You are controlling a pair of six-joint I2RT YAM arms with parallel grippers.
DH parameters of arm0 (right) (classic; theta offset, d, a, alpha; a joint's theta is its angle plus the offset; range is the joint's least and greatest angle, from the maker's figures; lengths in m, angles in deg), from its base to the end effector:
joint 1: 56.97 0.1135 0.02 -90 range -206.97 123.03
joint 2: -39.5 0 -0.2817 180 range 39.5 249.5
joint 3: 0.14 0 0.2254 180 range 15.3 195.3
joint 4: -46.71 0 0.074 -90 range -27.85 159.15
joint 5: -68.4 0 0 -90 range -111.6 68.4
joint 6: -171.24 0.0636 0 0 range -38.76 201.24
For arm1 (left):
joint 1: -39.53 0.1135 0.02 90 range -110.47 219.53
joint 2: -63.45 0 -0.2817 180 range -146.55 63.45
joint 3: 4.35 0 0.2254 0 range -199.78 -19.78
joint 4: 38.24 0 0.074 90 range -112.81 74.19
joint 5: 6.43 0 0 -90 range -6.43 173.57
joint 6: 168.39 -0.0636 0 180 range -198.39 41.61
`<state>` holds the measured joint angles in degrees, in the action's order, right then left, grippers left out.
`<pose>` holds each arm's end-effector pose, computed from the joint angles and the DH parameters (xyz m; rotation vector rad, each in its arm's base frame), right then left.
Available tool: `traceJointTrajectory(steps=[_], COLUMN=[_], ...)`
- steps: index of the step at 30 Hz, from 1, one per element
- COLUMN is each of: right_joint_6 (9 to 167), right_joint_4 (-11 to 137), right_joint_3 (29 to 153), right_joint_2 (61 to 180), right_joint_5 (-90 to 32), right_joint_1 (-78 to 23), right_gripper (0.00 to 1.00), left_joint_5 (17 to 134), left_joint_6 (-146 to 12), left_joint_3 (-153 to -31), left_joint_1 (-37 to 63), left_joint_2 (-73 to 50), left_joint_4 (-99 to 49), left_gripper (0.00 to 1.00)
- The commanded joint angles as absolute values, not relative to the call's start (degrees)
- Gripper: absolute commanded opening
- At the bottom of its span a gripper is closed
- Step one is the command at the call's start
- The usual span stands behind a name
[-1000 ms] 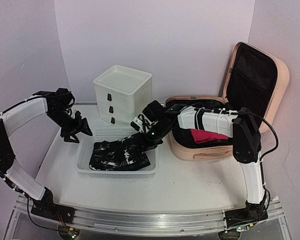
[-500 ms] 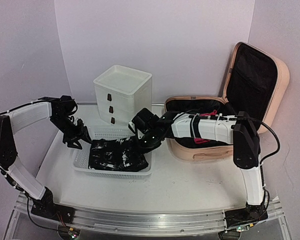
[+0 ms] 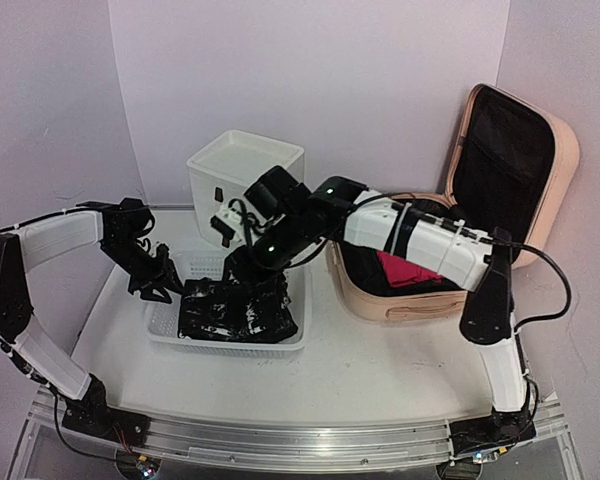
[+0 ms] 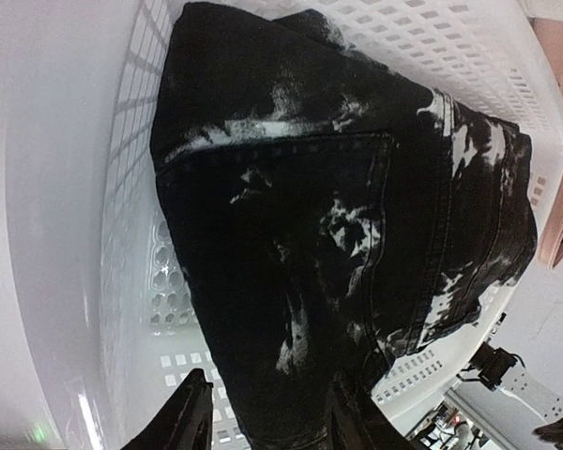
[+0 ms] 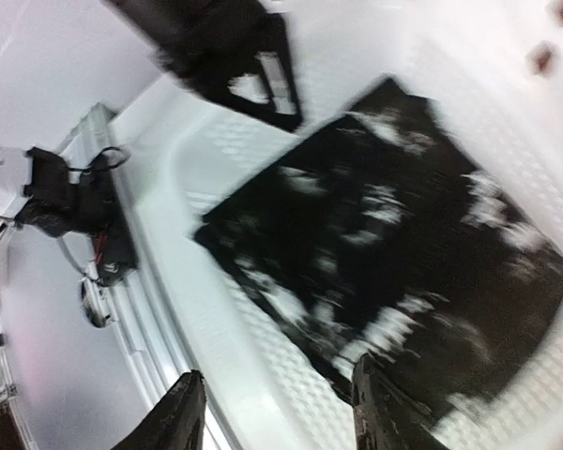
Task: Open, take out, and arrange the luggage
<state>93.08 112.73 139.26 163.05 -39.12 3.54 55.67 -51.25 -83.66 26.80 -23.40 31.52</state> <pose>0.2190 0.4262 0.3064 -1.2108 2.3229 0.8846 0.2437 -0.0856 0.2382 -0.2934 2.9804 -0.8127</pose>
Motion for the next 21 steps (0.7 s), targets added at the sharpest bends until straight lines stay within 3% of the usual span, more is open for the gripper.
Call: traceJointTrajectory(steps=[1,6,9,14,21], right_joint_6=[92.3,92.9,92.8,93.4,98.3], right_joint_4=[113.6,110.8,109.0,107.0,102.5], right_joint_3=[149.7,152.9,151.4,152.2,156.3], right_joint_2=[173.3,177.0,178.3,182.2,189.4], right_joint_5=[-50.7,-52.9,-52.7,-47.1,-40.7], right_joint_1=[6.4,7.6,7.8,8.0,7.8], right_gripper=[0.43,0.36,0.32,0.20,0.22], left_joint_5=[56.4,62.3,62.8,62.6,58.0], left_joint_6=[-50.5,-46.0,-44.0,-45.2,-43.7], left_joint_3=[-82.1,-81.4,-80.7,-79.7,-74.1], left_joint_1=[27.0,27.3,28.3,28.6,28.7], left_joint_2=[-16.6,-12.6,-11.1,-12.2,-14.8], left_joint_4=[29.2,29.2,27.6,26.4,23.2], left_gripper=[0.50,0.70,0.73,0.59,0.42])
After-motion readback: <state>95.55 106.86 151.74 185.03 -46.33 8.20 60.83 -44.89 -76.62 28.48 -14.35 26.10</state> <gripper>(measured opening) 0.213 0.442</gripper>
